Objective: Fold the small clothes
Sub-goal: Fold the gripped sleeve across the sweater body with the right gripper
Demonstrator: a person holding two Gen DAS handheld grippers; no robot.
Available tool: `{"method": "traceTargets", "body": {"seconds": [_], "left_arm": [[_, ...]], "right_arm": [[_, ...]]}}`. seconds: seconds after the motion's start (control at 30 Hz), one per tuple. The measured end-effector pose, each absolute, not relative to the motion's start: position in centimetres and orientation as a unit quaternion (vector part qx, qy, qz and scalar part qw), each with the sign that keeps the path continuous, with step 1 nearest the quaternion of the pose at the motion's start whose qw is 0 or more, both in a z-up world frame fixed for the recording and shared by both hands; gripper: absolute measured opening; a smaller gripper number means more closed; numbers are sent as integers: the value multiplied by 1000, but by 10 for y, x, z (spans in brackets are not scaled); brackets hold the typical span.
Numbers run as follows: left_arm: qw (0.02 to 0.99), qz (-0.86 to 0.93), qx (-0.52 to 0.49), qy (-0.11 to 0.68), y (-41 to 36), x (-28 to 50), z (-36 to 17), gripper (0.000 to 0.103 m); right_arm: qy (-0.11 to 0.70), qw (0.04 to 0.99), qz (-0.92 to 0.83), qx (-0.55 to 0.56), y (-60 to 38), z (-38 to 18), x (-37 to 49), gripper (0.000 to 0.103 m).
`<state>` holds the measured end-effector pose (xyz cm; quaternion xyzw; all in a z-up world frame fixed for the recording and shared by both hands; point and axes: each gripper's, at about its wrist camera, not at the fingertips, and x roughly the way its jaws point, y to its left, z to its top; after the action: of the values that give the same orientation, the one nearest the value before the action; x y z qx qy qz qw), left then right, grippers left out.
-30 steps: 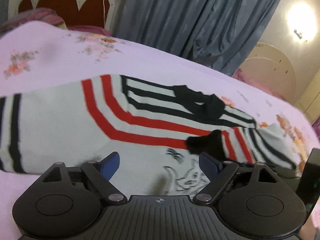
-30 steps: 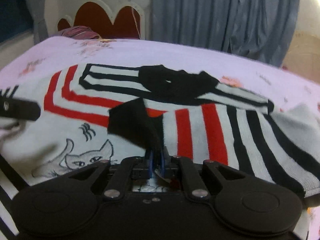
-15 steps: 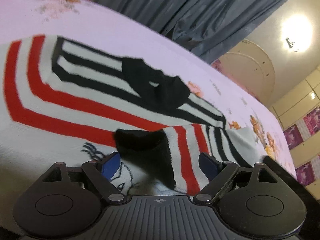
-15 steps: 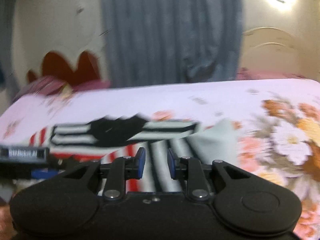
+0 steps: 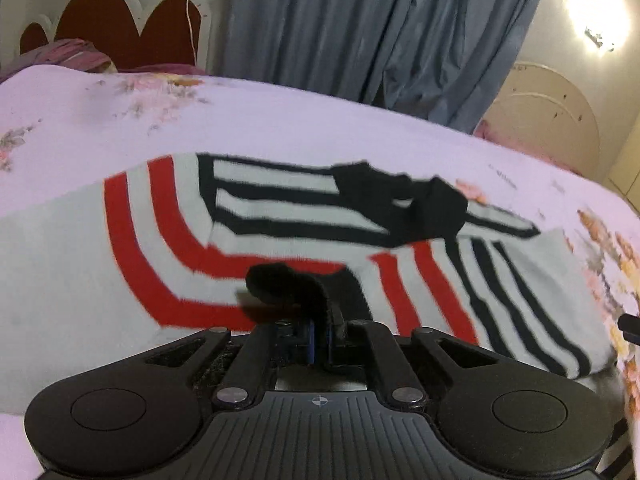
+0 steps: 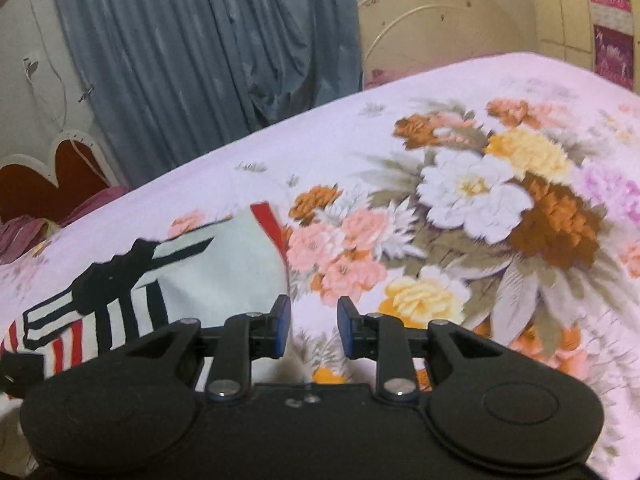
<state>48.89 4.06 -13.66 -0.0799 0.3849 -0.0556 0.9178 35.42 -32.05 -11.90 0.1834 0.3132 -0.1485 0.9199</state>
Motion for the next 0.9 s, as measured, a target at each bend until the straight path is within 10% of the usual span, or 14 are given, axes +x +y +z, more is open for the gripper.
{"method": "traceTargets", "body": {"seconds": [0.17, 0.23, 0.3, 0.37, 0.5, 0.53, 0.67, 0.9], "left_arm": [[919, -43, -89, 381, 36, 488, -142, 14], [921, -35, -96, 376, 46, 484, -143, 59], [926, -24, -106, 362, 54, 483, -140, 67], [921, -33, -119, 369, 61, 487, -141, 63], [918, -30, -108, 380, 60, 501, -148, 29], [918, -32, -107, 381, 59, 503, -148, 8], [941, -73, -78, 320, 46, 494, -135, 5], [942, -40, -75, 326, 55, 492, -161, 5]], "right_arm": [[365, 907, -129, 167, -314, -139, 369, 29], [352, 912, -123, 172, -317, -136, 368, 31], [333, 920, -123, 167, -323, -127, 376, 34], [317, 924, -116, 181, -335, -121, 390, 36], [319, 924, -106, 181, -351, -125, 442, 36], [328, 922, -100, 180, -353, -129, 454, 36], [331, 930, -64, 149, -347, -133, 473, 10], [329, 932, -101, 117, -350, -154, 464, 8]]}}
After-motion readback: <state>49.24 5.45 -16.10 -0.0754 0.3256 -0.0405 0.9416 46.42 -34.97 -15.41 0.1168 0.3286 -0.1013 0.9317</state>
